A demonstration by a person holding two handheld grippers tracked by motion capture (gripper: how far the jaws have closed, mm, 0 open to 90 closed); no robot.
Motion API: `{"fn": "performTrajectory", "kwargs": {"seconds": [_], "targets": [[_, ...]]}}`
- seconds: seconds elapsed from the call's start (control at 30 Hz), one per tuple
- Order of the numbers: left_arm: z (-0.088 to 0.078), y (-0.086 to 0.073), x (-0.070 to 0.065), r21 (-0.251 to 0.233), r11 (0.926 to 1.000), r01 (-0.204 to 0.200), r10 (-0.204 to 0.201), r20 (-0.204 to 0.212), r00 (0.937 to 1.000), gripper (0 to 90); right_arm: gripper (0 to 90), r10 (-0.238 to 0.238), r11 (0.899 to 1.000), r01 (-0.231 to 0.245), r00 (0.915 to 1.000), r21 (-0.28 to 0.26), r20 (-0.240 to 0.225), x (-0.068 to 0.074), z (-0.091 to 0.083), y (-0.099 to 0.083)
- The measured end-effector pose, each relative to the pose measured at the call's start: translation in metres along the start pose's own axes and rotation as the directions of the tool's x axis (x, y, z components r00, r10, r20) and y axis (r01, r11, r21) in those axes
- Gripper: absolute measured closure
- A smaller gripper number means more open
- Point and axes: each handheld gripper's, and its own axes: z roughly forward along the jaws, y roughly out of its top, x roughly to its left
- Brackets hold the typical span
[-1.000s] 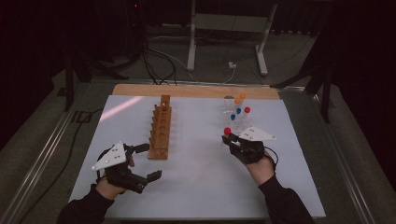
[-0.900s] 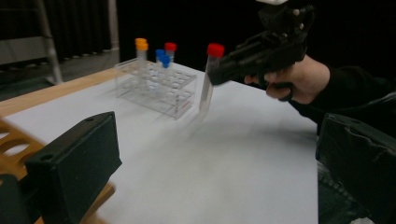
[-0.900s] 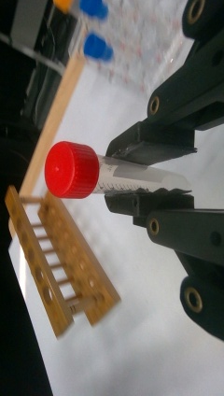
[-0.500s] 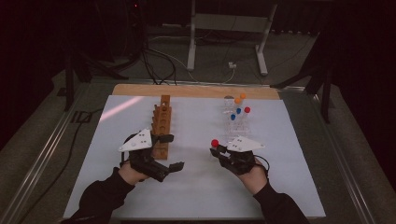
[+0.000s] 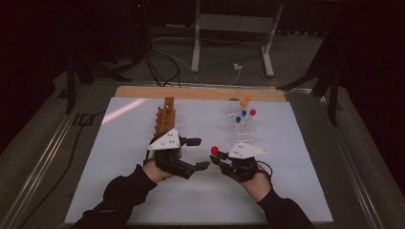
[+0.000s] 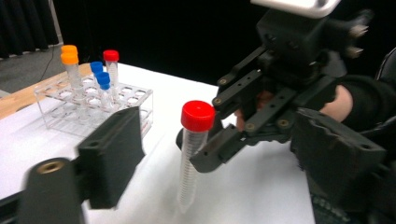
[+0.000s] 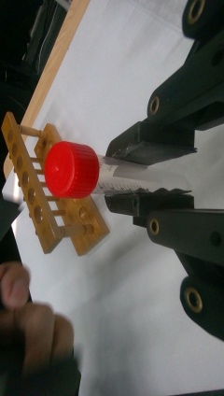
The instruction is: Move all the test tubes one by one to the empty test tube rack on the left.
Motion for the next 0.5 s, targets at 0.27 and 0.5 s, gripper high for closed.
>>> {"fn": "performTrajectory", "kwargs": {"seconds": [0.27, 0.5], "targets": [[0.017, 0.002, 0.000, 0.026, 0.9989, -0.038, 0.038, -0.022, 0.9990, 38.3, 74.9, -0.003, 1.000, 0.003, 0.9998, 0.007, -0.019, 0.004, 0.002, 0.000], [0.026, 0.005, 0.000, 0.048, 0.9974, -0.055, 0.057, -0.036, 0.9978, 58.2, 74.9, -0.002, 1.000, 0.002, 0.9997, 0.006, -0.024, 0.004, 0.002, 0.000]]}}
